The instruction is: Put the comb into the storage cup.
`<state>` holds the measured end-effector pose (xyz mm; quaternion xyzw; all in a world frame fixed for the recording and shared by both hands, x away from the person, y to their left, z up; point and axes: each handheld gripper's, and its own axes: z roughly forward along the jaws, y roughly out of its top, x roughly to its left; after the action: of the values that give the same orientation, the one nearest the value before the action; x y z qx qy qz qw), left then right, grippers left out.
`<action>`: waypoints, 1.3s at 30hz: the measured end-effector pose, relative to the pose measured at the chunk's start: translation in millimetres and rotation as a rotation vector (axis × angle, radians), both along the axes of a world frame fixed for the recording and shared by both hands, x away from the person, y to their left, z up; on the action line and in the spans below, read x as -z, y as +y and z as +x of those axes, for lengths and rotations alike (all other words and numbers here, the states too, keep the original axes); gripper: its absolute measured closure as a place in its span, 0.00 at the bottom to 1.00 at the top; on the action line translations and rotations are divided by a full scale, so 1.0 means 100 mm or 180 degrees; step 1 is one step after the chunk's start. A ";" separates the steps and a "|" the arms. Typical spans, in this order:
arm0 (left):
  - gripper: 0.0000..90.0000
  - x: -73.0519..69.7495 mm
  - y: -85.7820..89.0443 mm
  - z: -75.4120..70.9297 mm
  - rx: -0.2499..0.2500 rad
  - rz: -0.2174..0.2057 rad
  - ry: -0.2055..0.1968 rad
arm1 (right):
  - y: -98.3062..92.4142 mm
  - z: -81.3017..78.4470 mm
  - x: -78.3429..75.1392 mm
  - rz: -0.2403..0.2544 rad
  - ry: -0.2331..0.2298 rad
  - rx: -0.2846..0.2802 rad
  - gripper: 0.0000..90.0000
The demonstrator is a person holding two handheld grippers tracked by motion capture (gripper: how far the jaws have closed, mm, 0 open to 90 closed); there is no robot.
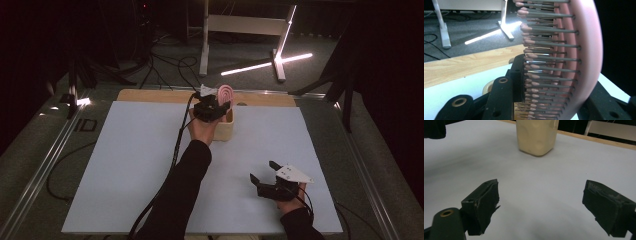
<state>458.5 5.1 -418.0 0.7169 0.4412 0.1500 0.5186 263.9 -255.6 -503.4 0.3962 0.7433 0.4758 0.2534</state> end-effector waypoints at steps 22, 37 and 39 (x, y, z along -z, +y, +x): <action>0.70 0.02 0.02 0.02 0.0009 -0.0019 0.0046 | 0.00 0.01 0.02 -0.0009 0.0018 -0.0008 0.15; 0.66 0.01 0.01 0.01 0.0016 -0.0004 0.0061 | -0.01 0.01 0.02 -0.0001 0.0015 0.0005 0.15; 0.65 0.01 0.01 0.01 0.0014 0.0006 0.0063 | -0.01 0.01 0.02 -0.0003 0.0014 0.0005 0.15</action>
<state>459.8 6.4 -419.3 0.7198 0.4446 0.1422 0.5139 264.4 -256.6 -505.3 0.3976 0.7438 0.4744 0.2523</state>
